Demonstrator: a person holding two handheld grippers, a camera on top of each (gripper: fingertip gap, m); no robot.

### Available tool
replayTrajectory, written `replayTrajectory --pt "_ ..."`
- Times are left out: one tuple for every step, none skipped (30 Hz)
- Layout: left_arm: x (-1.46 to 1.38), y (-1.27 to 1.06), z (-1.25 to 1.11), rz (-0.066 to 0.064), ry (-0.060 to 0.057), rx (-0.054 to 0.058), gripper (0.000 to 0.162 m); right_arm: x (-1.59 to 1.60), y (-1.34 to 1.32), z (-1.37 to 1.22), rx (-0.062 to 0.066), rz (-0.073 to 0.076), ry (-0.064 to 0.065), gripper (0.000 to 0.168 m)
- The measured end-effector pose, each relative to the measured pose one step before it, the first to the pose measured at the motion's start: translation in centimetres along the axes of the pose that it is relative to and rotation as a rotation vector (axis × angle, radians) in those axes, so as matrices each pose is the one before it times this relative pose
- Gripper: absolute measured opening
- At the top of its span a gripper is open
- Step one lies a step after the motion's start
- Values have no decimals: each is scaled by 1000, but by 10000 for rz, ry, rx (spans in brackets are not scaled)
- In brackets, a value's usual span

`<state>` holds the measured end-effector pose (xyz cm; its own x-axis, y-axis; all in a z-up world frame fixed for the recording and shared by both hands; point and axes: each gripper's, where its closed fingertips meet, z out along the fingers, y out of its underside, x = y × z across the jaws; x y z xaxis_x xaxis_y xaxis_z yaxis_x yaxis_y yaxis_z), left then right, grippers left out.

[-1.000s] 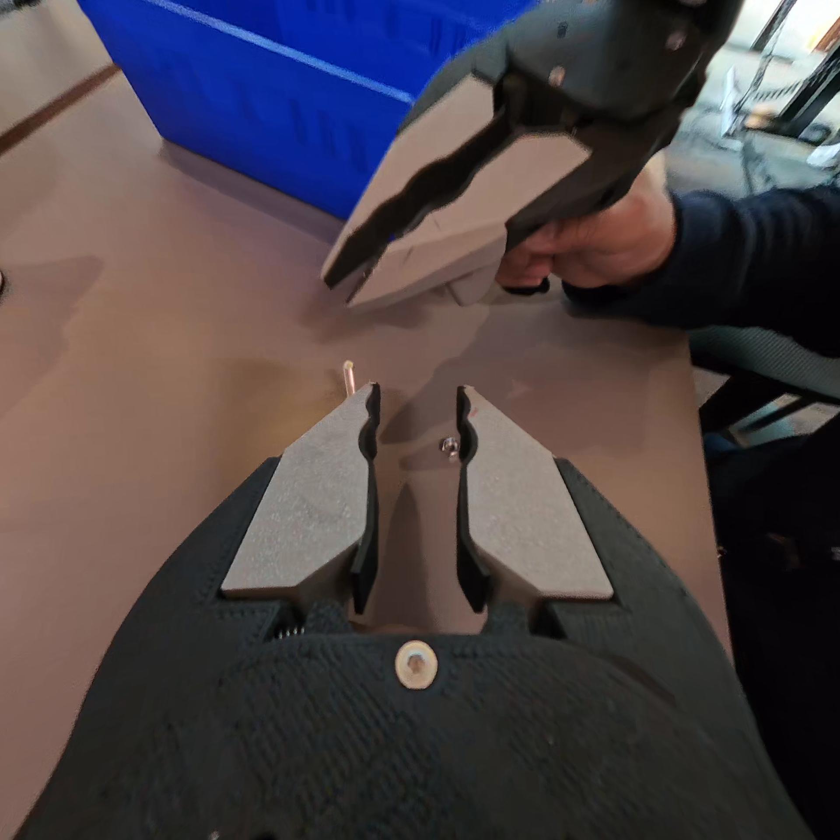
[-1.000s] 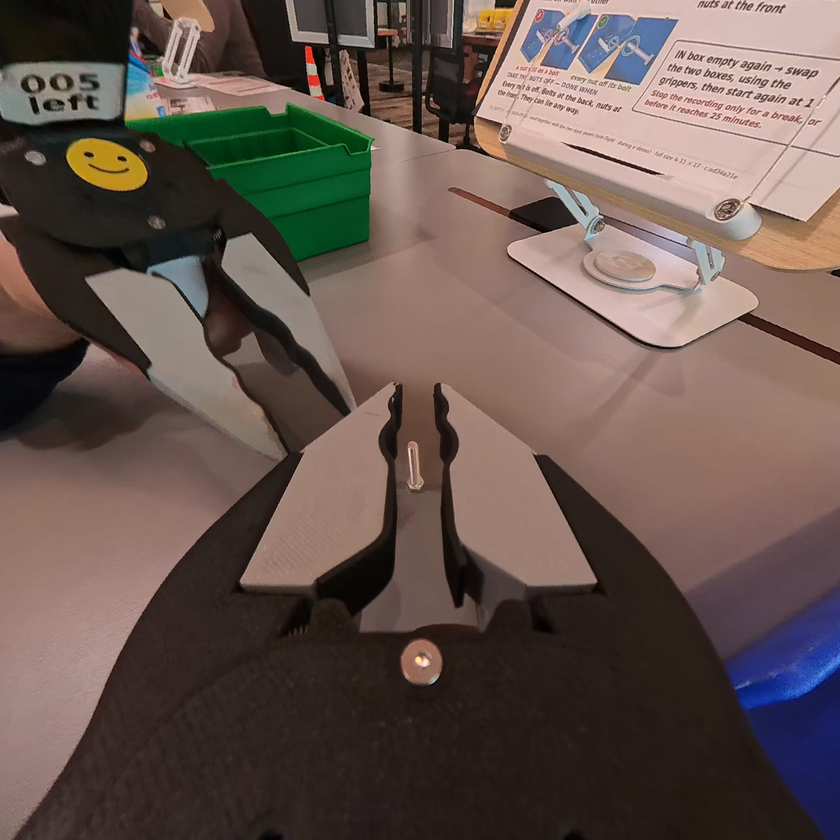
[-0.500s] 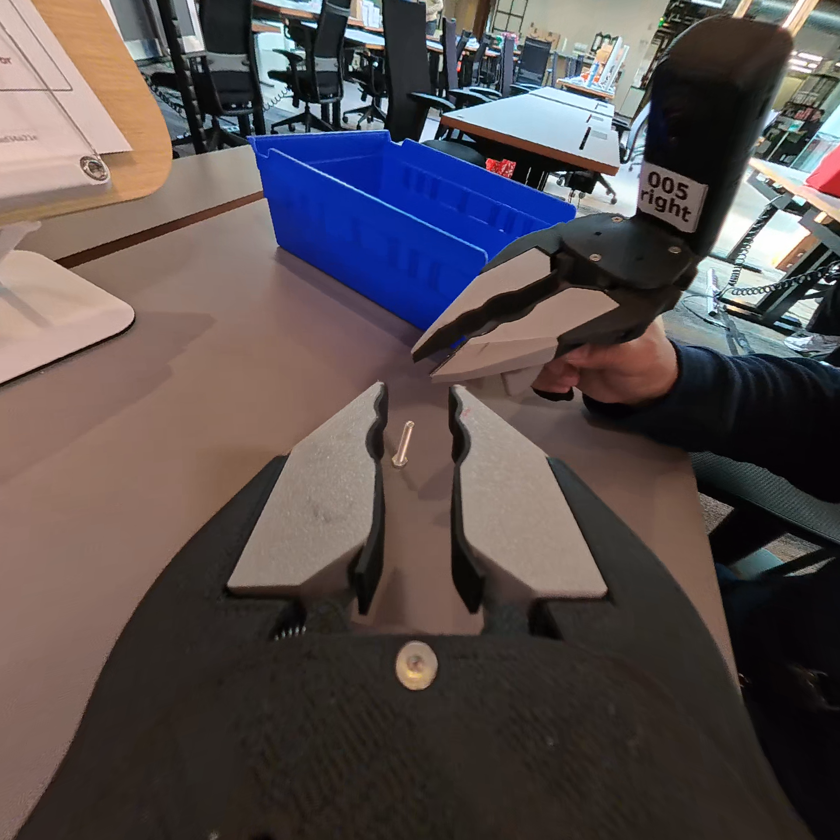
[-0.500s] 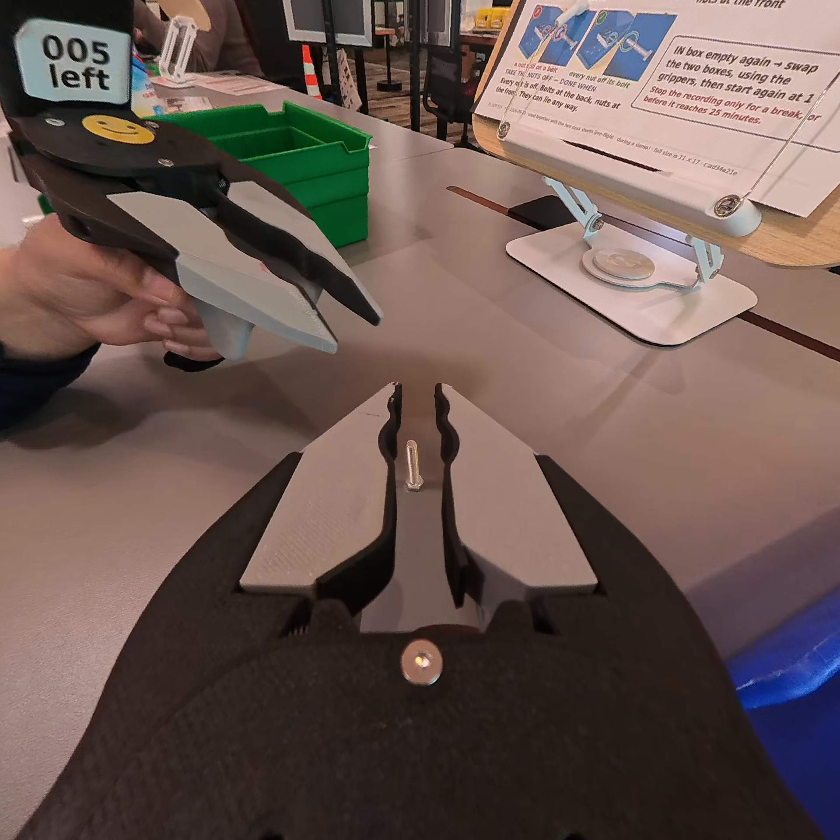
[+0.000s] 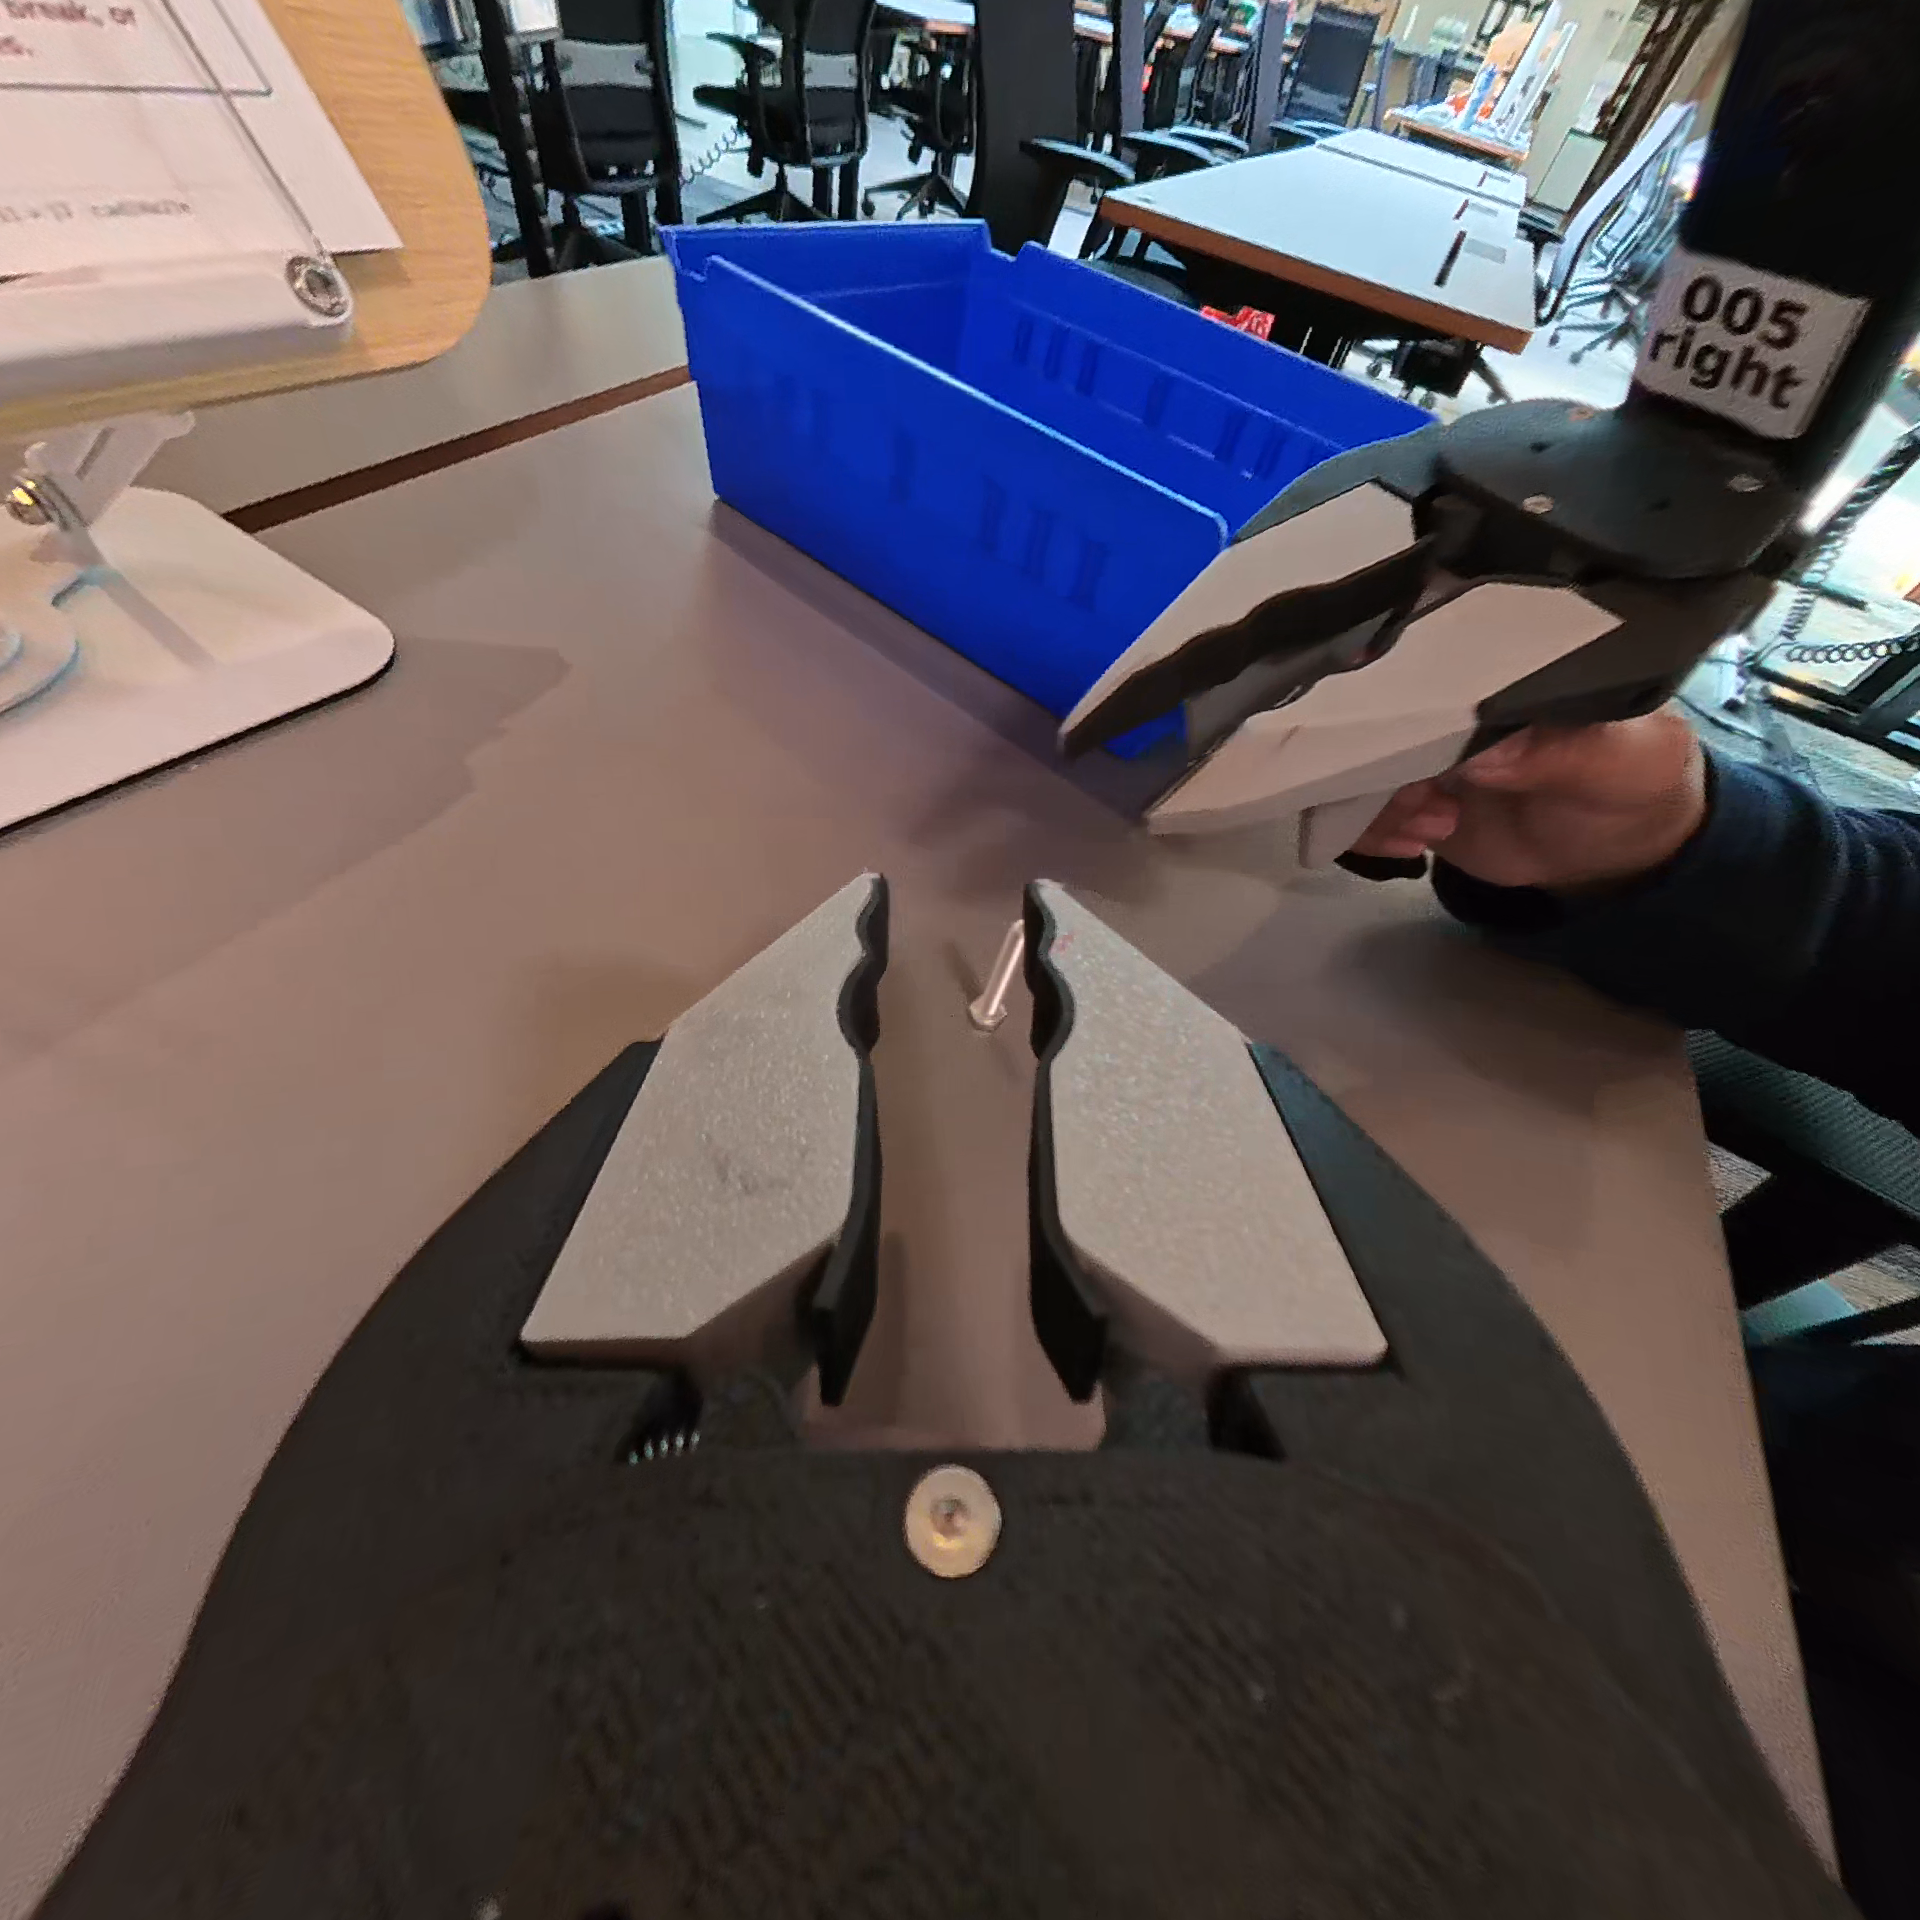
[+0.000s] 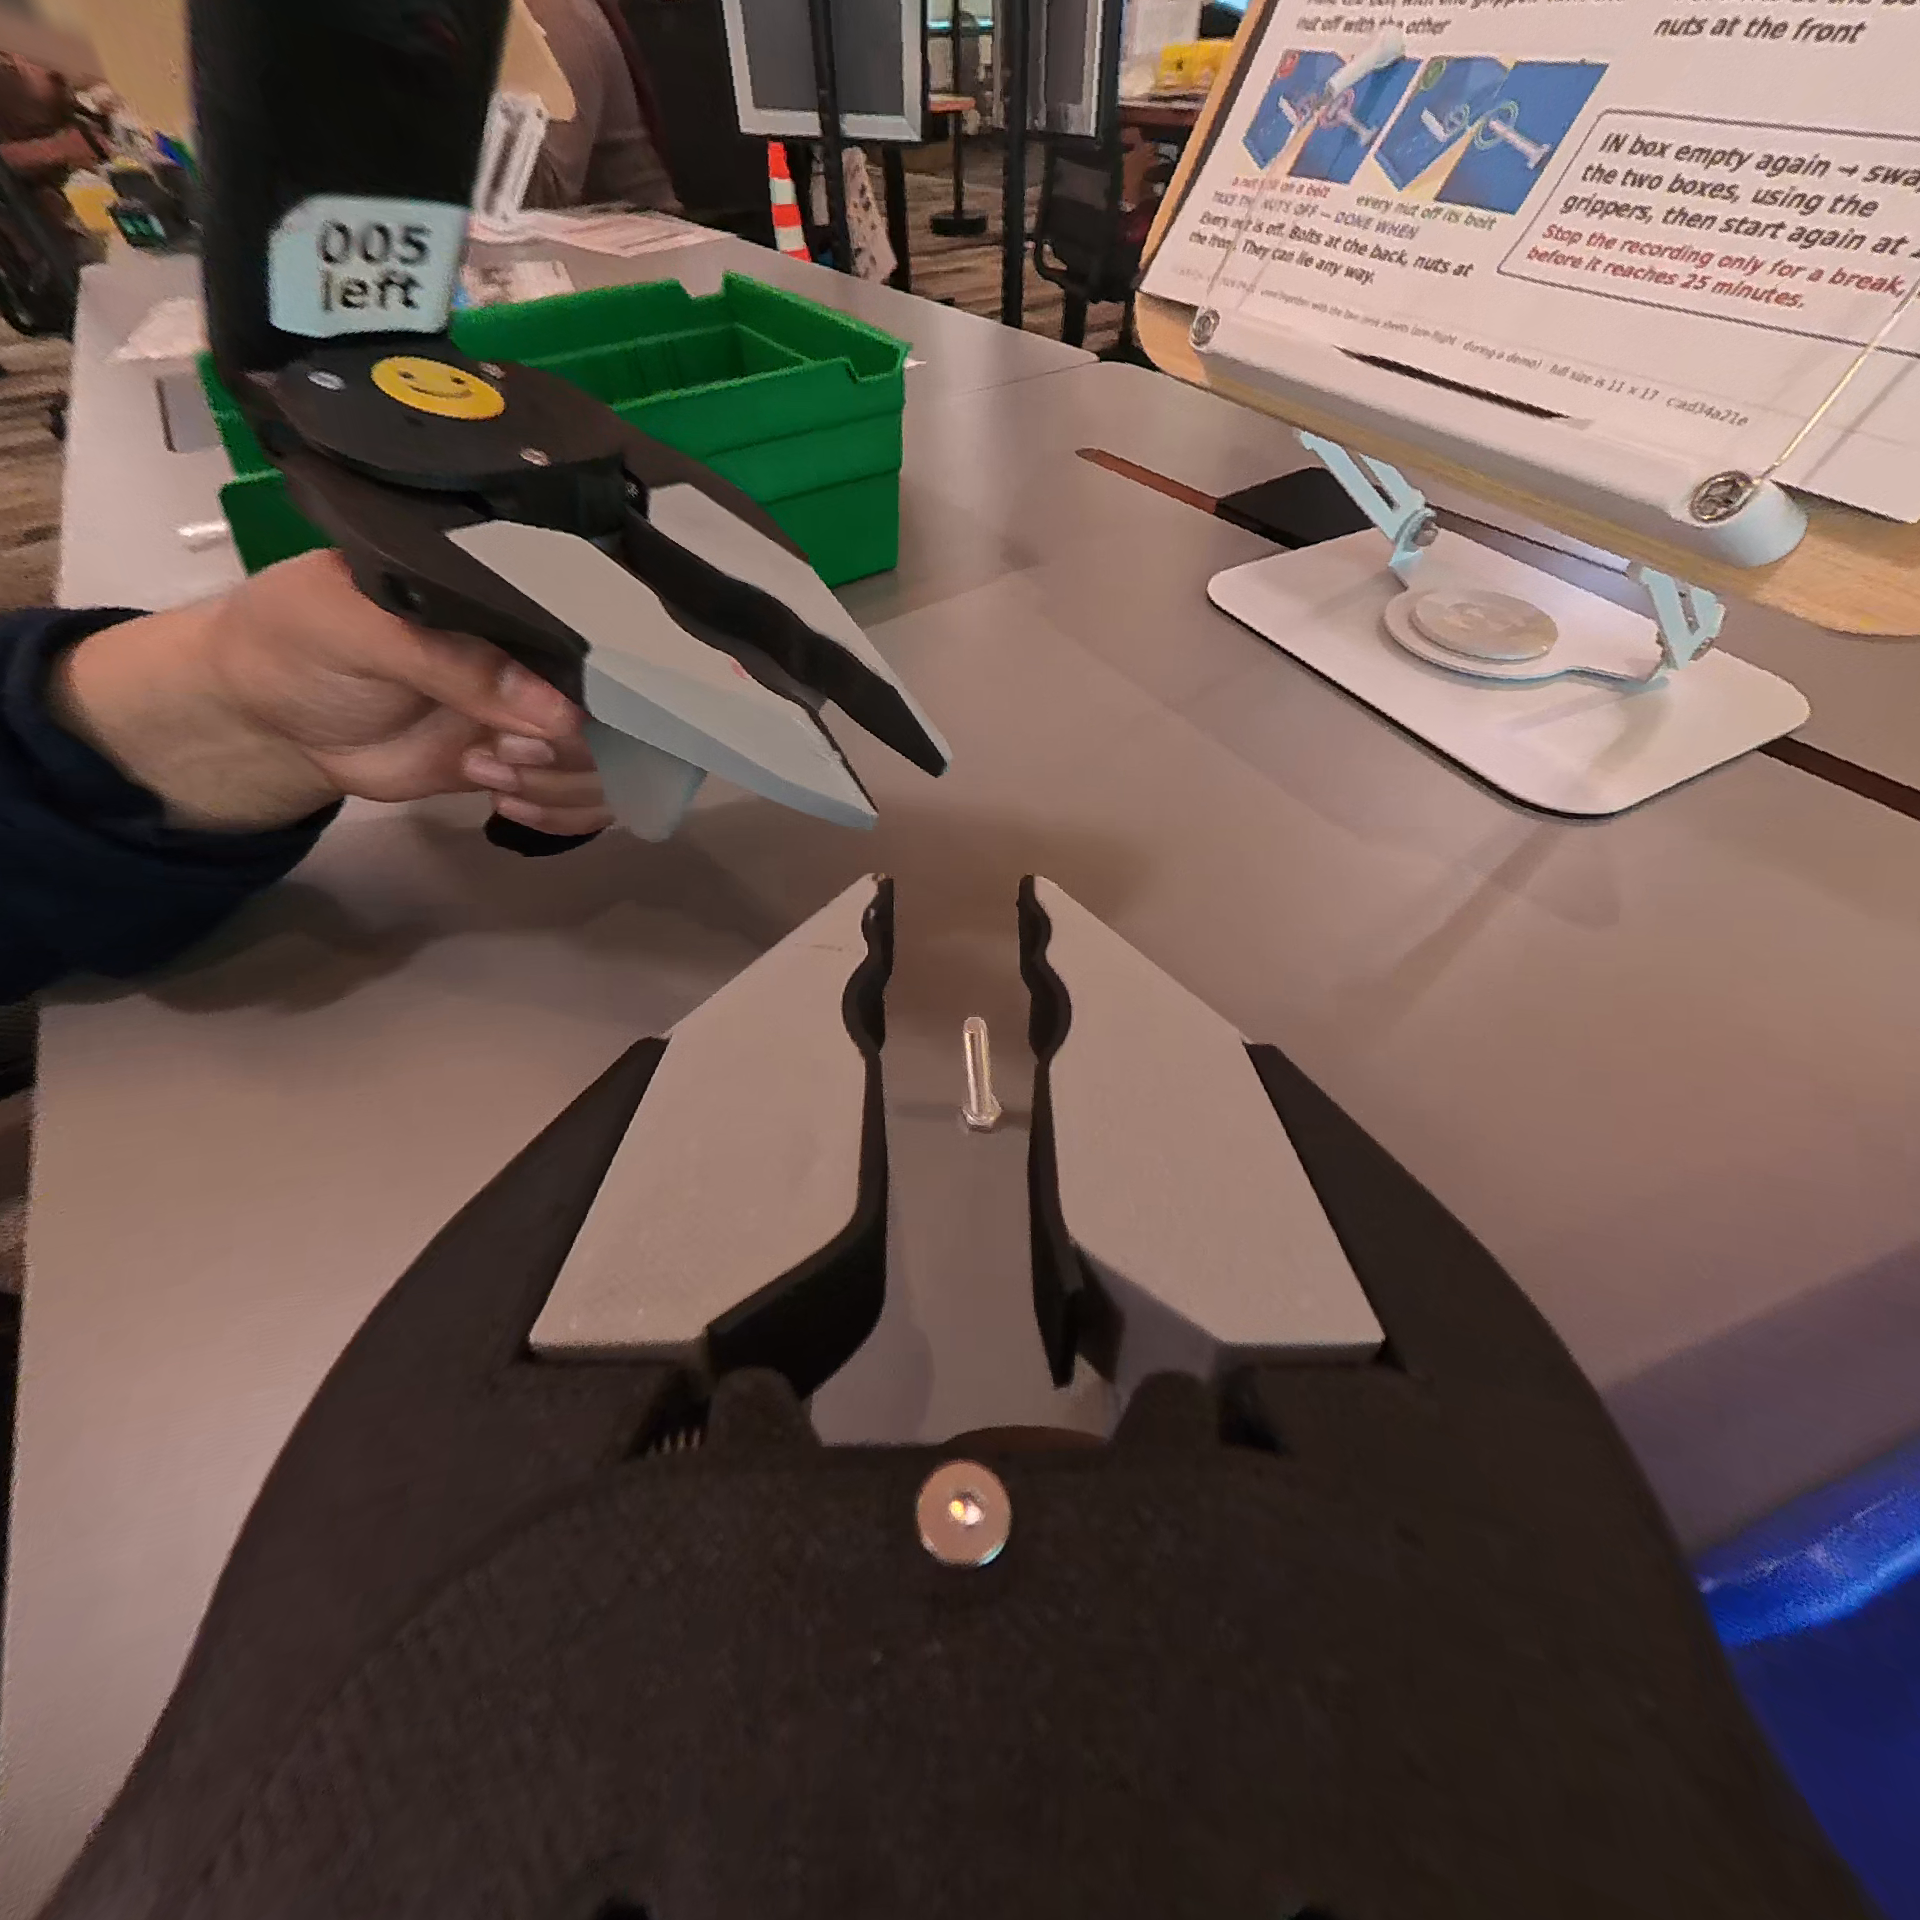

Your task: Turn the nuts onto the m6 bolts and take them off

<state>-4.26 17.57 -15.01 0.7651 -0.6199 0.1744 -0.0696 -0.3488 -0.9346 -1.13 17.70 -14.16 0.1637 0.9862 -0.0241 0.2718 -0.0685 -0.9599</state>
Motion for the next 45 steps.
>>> replayTrajectory --pt "-198 124 -31 -99 9 -42 24 -140 -151 -147 44 88 -179 21" --pt "-201 75 -32 -126 0 -31 24 -42 -105 -126 26 59 -104 21" --pt "-244 68 -23 -116 -41 -27 25 53 -15 -96 -13 5 -38 22" --pt "-184 71 -37 -68 -32 -39 25 -69 91 -48 -69 -1 -122 22" --pt "-131 116 -27 -32 -24 -69 25 -170 267 61 -143 64 -204 23" --pt "-143 97 -19 -19 -43 -61 25 -77 431 157 -227 138 -146 23" --pt "-88 20 -5 -4 -34 -15 25 79 481 255 -241 129 -33 24" --pt "8 1 -1 16 14 -1 25 156 561 321 -270 75 49 24" --pt "33 28 18 16 11 -15 25 243 663 366 -326 18 127 25" --pt "19 32 24 14 1 -31 25 253 712 406 -358 -39 154 25" --pt "50 38 17 27 16 -30 25 193 664 410 -339 -77 142 25" --pt "74 17 13 37 16 -23 26 178 504 391 -267 -91 144 25" --pt "108 13 16 48 36 -18 26 149 376 386 -207 -105 129 25" --pt "156 21 29 50 65 -28 26 189 370 377 -223 -101 116 24" --pt "193 73 61 56 85 -54 26 281 343 364 -214 -78 139 20" --pt "155 159 89 72 64 -101 26 360 340 322 -193 -14 138 9" --pt "69 205 106 88 9 -121 26 232 185 201 -100 99 23 4" --pt "68 235 104 114 8 -137 26 -58 -99 -17 56 178 -167 3" --pt "176 277 138 144 76 -166 27 -54 -171 -146 104 154 -140 2" --pt "194 266 147 150 79 -152 27 -5 -275 -251 196 92 -79 2" --pt "207 207 152 157 70 -119 27 98 -384 -324 237 89 -1 2" --pt "203 173 171 161 50 -97 27 71 -468 -326 265 85 -6 2" --pt "212 127 169 163 26 -73 28 -27 -453 -299 255 103 -65 2" --pt "162 45 154 164 -12 -35 28 -211 -460 -259 253 112 -171 2" --pt "191 -43 118 163 -10 20 28 -451 -455 -210 260 110 -293 2" --pt "250 -108 82 150 35 60 28 -579 -464 -166 266 107 -347 2" --pt "263 -153 78 120 44 88 28 -575 -437 -122 255 95 -320 2" --pt "299 -186 70 92 71 109 28 -450 -407 -93 226 75 -232 2" --pt "359 -128 95 75 117 83 28 -390 -348 -68 197 32 -195 2" --pt "305 -18 108 56 82 6 28 -333 -331 -60 176 15 -172 2" --pt "115 44 109 49 -29 -44 27 -268 -255 -60 141 22 -140 2" --pt "164 -29 67 81 3 0 24 -209 -65 -1 45 38 -130 2" --pt "299 -115 34 89 90 62 22 -198 75 46 -43 61 -123 2" --pt "218 -144 16 73 63 82 20 -174 112 95 -56 46 -105 2" --pt "3 -148 -8 46 -59 72 19 -174 115 99 -62 -5 -80 2" --pt "-48 -92 -32 35 -60 38 16 -146 105 94 -65 -59 -42 2" --pt "30 -30 -45 26 17 15 14 -94 104 75 -65 -81 0 2" --pt "42 -9 -47 5 50 16 8 -85 63 60 -49 -68 3 2" --pt "-42 9 -58 -6 5 2 4 -127 -21 27 -1 -44 -23 2" --pt "60 -7 -60 3 71 18 4 -79 -31 14 10 -17 -12 2" --pt "32 -13 -47 -42 71 -3 4 -53 -24 -11 5 -11 -11 2" --pt "26 -5 -20 -84 62 -12 4 -14 -13 -5 -1 -12 1 2" --pt "22 20 -20 -95 64 -7 4 -18 16 8 -8 -14 8 2" --pt "20 38 -2 -74 54 -1 4 -16 36 21 -20 -13 8 2" --pt "4 67 -1 -55 52 -9 4 -31 36 23 -19 -20 1 2"
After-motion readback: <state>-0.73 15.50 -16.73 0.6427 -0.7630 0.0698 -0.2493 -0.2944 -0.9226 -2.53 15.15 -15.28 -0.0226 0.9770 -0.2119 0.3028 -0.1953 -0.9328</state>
